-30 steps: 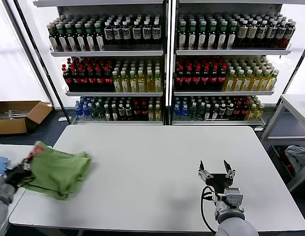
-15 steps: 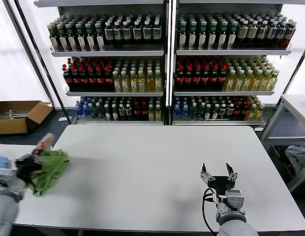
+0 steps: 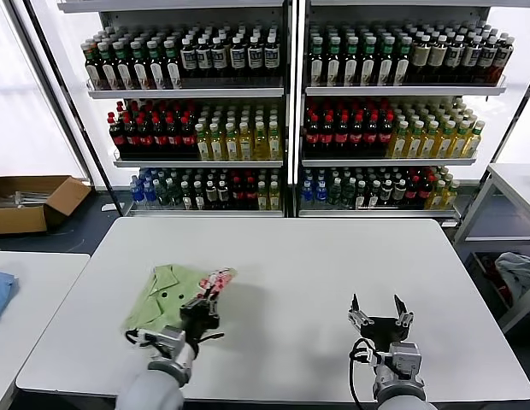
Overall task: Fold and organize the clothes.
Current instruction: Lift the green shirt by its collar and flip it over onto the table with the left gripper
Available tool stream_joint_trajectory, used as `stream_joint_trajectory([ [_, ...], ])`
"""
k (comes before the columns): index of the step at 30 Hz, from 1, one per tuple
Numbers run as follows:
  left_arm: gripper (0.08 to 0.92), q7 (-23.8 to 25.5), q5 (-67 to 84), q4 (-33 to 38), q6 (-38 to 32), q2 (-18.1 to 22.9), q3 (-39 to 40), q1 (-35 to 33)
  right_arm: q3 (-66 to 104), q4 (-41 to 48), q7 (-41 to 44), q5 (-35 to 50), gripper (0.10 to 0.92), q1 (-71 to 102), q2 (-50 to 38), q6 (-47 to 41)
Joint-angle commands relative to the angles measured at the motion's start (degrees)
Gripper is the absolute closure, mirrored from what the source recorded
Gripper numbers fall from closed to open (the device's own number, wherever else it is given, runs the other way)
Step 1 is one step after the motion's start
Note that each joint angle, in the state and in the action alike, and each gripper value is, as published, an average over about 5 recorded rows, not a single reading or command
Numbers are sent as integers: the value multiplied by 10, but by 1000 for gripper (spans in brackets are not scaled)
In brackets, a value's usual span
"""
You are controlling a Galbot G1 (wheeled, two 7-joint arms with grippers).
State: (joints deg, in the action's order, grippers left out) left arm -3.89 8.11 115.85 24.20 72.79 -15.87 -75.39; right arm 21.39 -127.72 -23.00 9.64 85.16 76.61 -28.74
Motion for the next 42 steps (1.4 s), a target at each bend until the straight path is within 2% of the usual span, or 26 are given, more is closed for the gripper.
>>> stream_joint_trajectory([
  [1,880,-22,-28,-52,9,80,109,63,-4,7,1,-12,203,1,9,-5],
  [5,875,-20,43,-52,-20,82,111,77,-11,18,0,-9,203,-16,8,-15],
  [8,827,-22,107,-42,-42,90,120,84,-19,26,-3,-2,203,-31,7,-25],
  [13,684,-21,142,-19,-52,98,121,80,-35,41,-11,44,203,-58,8,-40],
  [20,485,-27,124,15,-34,57,72,61,-69,55,-21,170,203,-101,4,-44],
  [23,398,-23,131,25,-31,52,68,50,-78,62,-24,172,203,-116,2,-44],
  [30,208,9,216,36,-21,69,105,33,-62,47,-31,172,203,-106,-14,-44],
  [37,177,-6,211,38,-13,83,116,39,-37,19,-39,238,203,-84,-45,-44],
  [42,177,-36,109,31,0,62,68,42,-63,43,-77,321,203,-97,-16,-45],
])
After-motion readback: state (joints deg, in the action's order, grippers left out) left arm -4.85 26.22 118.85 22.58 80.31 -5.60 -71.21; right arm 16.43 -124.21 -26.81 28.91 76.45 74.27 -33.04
